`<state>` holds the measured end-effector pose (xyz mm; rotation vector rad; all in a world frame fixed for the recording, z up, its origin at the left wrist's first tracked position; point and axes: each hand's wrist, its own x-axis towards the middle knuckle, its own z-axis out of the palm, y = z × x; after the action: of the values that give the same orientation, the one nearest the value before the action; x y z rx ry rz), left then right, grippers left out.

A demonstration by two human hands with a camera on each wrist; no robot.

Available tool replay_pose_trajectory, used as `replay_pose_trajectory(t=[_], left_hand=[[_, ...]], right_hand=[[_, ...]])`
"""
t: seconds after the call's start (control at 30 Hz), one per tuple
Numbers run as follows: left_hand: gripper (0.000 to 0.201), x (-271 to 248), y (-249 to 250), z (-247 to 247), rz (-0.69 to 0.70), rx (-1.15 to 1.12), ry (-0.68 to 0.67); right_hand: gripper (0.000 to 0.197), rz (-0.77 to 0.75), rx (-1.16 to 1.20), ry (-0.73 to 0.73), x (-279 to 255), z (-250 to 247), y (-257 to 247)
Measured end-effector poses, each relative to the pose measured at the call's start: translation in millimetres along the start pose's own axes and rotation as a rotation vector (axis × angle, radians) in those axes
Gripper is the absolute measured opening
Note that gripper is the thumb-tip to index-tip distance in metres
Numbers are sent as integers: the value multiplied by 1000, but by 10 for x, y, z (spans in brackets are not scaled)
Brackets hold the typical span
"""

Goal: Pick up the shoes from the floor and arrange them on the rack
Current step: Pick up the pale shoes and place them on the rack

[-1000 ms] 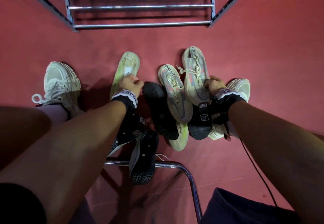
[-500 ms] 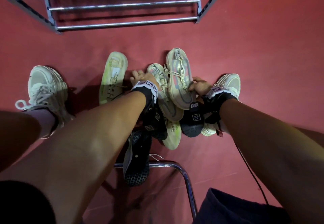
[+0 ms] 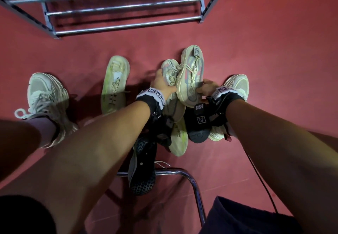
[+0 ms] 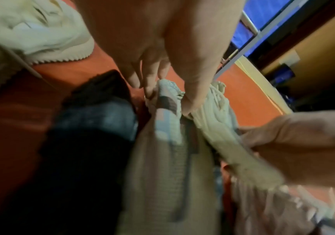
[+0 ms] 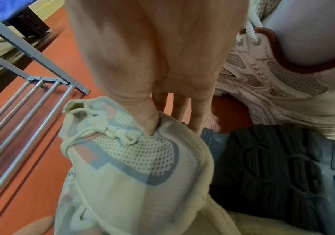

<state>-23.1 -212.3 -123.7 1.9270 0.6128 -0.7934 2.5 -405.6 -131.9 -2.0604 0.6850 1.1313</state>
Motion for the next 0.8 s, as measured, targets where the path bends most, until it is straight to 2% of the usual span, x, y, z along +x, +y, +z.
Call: replay_pose_trajectory(t=[0.07,0.17,0.27,0.4,0.47,0.5,0.6,0.7,0.8], left_hand=[[100,34,81,-6,-129,-106,-22],[83,42,135,-4,-221,132,-94],[67,88,101,-13,-188,273,-100],[51,114,108,-163,-148,372,-167],[34,101,118,-268,-98,427,-98],[33,50,134,-324,-69,438,-46],[47,-99,172,-599,4,455,57],[44,-214,218,-956,-2,477,35],[37,-343,238,-1290,8,465,70]], right_hand=[[40,13,-17,8,13,27,-4],[36,14,-27,82,15,24,11],[43,10,-42,55,-90,16,13],[28,-113,-127,154,-179,9,-134],[25,-129,-143,152,-267,-2,-248],[24,-143,-142,169,-309,-14,-291],[29,-176,-129,260,-520,-7,-476],[28,-250,-203,299,-694,23,-669],[30,-316,-256,303,-874,41,-892]])
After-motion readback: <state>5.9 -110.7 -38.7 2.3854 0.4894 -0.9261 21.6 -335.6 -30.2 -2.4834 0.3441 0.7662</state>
